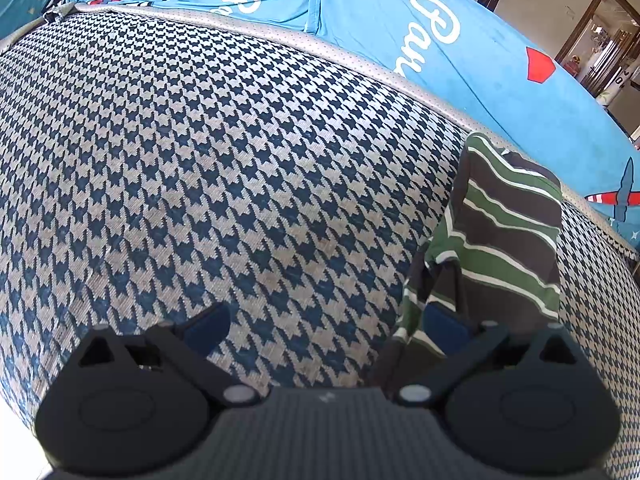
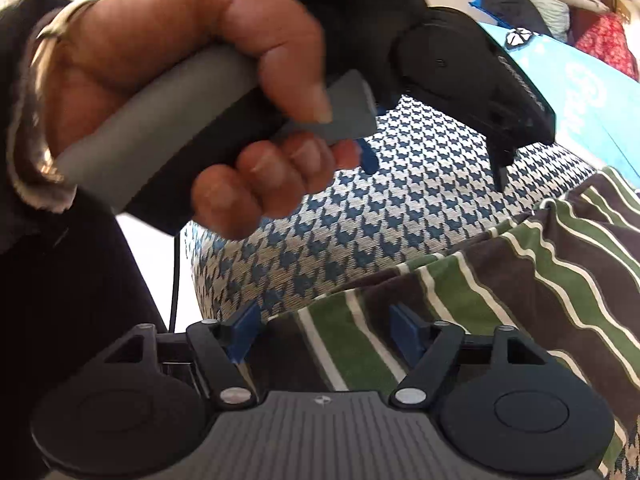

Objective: Fold clothes

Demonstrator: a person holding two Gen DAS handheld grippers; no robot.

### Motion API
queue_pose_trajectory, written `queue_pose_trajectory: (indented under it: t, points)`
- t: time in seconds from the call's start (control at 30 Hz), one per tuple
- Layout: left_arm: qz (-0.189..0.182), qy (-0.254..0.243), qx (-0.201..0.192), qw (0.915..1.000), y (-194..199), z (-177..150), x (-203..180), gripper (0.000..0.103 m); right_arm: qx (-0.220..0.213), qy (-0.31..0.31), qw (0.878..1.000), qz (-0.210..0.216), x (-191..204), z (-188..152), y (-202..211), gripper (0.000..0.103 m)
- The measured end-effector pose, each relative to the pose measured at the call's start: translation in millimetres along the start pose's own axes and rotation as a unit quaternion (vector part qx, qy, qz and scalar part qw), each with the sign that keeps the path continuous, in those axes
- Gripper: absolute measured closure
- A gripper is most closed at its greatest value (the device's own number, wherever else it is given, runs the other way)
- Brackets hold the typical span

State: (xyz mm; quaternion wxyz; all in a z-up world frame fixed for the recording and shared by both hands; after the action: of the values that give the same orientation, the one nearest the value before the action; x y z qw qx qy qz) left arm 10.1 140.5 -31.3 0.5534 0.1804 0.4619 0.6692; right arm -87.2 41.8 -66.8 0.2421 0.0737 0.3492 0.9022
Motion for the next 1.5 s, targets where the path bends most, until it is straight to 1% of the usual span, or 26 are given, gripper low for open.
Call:
queue_pose_trajectory:
  t: [0.07,0.13,0.27,0.37,0.43,0.53,0.63,0.73,0.87,1.1,1.2,1.23,1.27,1.3,1.33,1.4,1.47,1.5]
  points:
    - [-0.007,-0.004,-0.001,1.0,0,-1,-3,0.0,-0.001,0.025,1.0,-0.015,7,-3,-1,0.026]
    - [-0.01,-0.012,-0.003,0.9999,0,-1,-6,0.0,-0.002,0.025,1.0,-0.018,7,-3,-1,0.026]
    - [-0.01,-0.02,-0.003,0.9998,-1,-1,-9,0.0,0.006,0.008,1.0,-0.003,1,1,4,0.025]
    - [-0.007,-0.015,-0.002,0.9999,-2,-1,-7,0.0,0.02,0.012,1.0,0.015,-2,3,9,0.026]
    - [-0.002,-0.013,-0.003,0.9999,-3,0,-5,0.0,0.028,0.014,0.999,0.011,-6,3,12,0.026]
    - [0.003,-0.007,-0.006,1.0,-2,1,-2,0.0,0.039,0.02,0.999,-0.007,-14,3,15,0.026]
    - [0.006,-0.007,-0.007,0.9999,-2,1,-1,0.0,0.051,0.017,0.997,-0.048,-30,3,19,0.026]
    - [0.007,-0.012,-0.008,0.9999,-4,0,-4,0.0,0.042,-0.022,0.997,-0.061,-51,7,29,0.026]
    - [0.007,-0.013,-0.004,0.9999,-7,-1,-8,0.0,0.034,-0.076,0.994,-0.067,-72,12,37,0.025]
    - [0.005,-0.022,0.002,0.9997,-12,-4,-19,0.0,0.03,-0.126,0.983,-0.13,-115,8,45,0.026]
    - [0.004,-0.027,0.007,0.9996,-15,-6,-23,0.0,0.025,-0.14,0.979,-0.147,-124,5,55,0.027]
    - [0.004,-0.028,0.008,0.9996,-17,-7,-25,0.0,0.024,-0.143,0.978,-0.153,-128,3,56,0.029]
    - [0.004,-0.029,0.009,0.9995,-17,-7,-26,0.0,0.023,-0.145,0.976,-0.158,-132,2,57,0.036]
    - [0.004,-0.031,0.01,0.9995,-18,-8,-28,0.0,0.024,-0.147,0.975,-0.163,-135,0,58,0.04]
    - [0.004,-0.033,0.01,0.9994,-19,-9,-30,0.0,0.026,-0.151,0.974,-0.168,-138,-2,58,0.047]
    - [0.003,-0.038,0.012,0.9992,-21,-10,-34,0.0,0.027,-0.161,0.971,-0.174,-145,-5,59,0.054]
    - [0.003,-0.043,0.013,0.999,-22,-12,-37,0.0,0.026,-0.172,0.968,-0.18,-151,-8,60,0.065]
    - [0.003,-0.045,0.013,0.9989,-23,-12,-39,0.0,0.025,-0.177,0.967,-0.183,-155,-10,61,0.066]
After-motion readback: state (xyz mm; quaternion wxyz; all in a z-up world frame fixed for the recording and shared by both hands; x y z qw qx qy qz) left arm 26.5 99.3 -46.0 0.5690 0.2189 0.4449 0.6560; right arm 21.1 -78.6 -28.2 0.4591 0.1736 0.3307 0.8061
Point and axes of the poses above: each gripper's, at about its wrist camera, not at the fingertips, and y roughly against the way its jaws point, x to its left, z to its top, the point moved 6 cm from there along -y, roughly the way its jaws point, and after that the axes turned 1 degree about -x, right-handed, at the moved point
